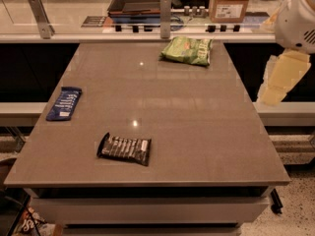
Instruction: Move green jalapeno chip bag near rxbar blueberry
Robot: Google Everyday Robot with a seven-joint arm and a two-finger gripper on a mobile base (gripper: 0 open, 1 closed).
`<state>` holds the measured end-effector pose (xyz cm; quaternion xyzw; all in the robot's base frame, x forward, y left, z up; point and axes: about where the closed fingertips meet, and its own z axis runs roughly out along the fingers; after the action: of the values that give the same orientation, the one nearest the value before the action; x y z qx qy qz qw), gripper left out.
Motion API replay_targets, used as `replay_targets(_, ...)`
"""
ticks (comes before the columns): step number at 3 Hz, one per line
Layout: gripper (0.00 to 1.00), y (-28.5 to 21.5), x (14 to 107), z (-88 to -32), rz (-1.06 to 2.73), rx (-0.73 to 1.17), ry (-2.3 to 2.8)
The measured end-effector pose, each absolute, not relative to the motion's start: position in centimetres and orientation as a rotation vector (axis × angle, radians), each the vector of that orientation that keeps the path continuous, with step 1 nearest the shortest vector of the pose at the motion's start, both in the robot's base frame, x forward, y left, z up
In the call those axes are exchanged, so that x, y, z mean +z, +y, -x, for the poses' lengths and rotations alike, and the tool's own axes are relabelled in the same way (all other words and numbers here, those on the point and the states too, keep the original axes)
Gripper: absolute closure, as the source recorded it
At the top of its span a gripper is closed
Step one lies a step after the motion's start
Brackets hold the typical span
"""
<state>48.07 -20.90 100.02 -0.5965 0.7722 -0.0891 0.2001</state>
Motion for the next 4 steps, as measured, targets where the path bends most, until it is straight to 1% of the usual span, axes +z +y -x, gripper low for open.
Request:
replay_targets(1, 0.00, -20.6, 100.3, -53.2, 1.641, -0.308, 2.127)
replay_targets(3, 0.00, -18.7, 100.7, -63.7, 1.596, -0.338, 1.968)
replay_targets(4, 0.00, -18.7, 100.6, -63.7, 1.598, -0.338, 1.970)
